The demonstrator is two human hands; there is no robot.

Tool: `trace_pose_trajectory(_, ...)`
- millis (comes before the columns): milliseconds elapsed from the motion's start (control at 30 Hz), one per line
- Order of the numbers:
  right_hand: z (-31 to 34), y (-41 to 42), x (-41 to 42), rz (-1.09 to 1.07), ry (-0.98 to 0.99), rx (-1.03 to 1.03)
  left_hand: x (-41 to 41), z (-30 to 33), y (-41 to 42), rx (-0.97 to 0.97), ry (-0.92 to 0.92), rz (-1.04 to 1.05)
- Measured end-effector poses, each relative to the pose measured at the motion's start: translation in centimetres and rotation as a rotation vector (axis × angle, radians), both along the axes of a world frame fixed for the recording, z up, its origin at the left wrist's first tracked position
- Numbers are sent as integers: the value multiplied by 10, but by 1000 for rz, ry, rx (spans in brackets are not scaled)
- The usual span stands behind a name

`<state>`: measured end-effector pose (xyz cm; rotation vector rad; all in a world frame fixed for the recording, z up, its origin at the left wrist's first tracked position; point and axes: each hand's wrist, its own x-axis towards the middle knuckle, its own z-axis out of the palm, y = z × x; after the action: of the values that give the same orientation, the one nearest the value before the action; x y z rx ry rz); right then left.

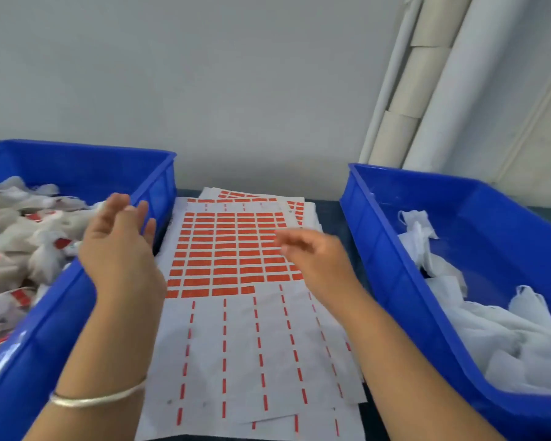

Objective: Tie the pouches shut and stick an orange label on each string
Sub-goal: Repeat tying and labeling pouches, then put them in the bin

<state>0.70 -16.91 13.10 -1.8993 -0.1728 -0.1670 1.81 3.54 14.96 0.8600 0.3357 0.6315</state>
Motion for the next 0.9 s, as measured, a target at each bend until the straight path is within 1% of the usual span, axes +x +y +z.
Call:
trace_pose_trajectory(33,21,-4,-1,8,-44,-49,7,-12,-11,11,75,-9)
trace_pose_trajectory(100,63,-18,2,-35,-115,-91,7,-29,-46,144,215,-73)
trace_pose_trajectory(200,104,-50,15,-212,-159,-66,10,-62,-84,354,375,-242)
trace_pose_trajectory(233,109,-65,22,-288,-137,-106,9,-72,-91,415,395,-283)
trace_pose_trajectory(267,109,-83,28,-367,-95,-198,8,-84,-95,470,415,-323)
trace_pose_trajectory(300,105,-103,34,-435,-26,-347,6,-93,-98,514,436,-349)
trace_pose_trajectory(367,85,-146,41,-526,188,-664,5,-105,-98,577,469,-383)
trace_pose_trajectory(400,71,-165,42,-573,295,-755,6,-110,-95,575,481,-399)
trace_pose_trajectory(433,56,-182,40,-618,382,-768,7,-112,-94,575,490,-407)
trace_pose_trajectory(467,41,-195,37,-649,446,-738,8,-114,-93,587,495,-415)
trace_pose_trajectory(567,0,-218,24,-639,519,-577,7,-116,-94,616,484,-434)
trace_pose_trajectory(633,-13,-220,18,-627,523,-447,5,-117,-96,634,478,-445)
trace_pose_trajectory(700,-14,-222,19,-610,498,-377,4,-119,-96,643,472,-460)
trace_pose_trajectory(800,-14,-224,26,-638,434,-395,3,-119,-96,650,465,-485)
trace_pose_trajectory(900,-19,-222,29,-664,427,-439,4,-118,-96,655,469,-493)
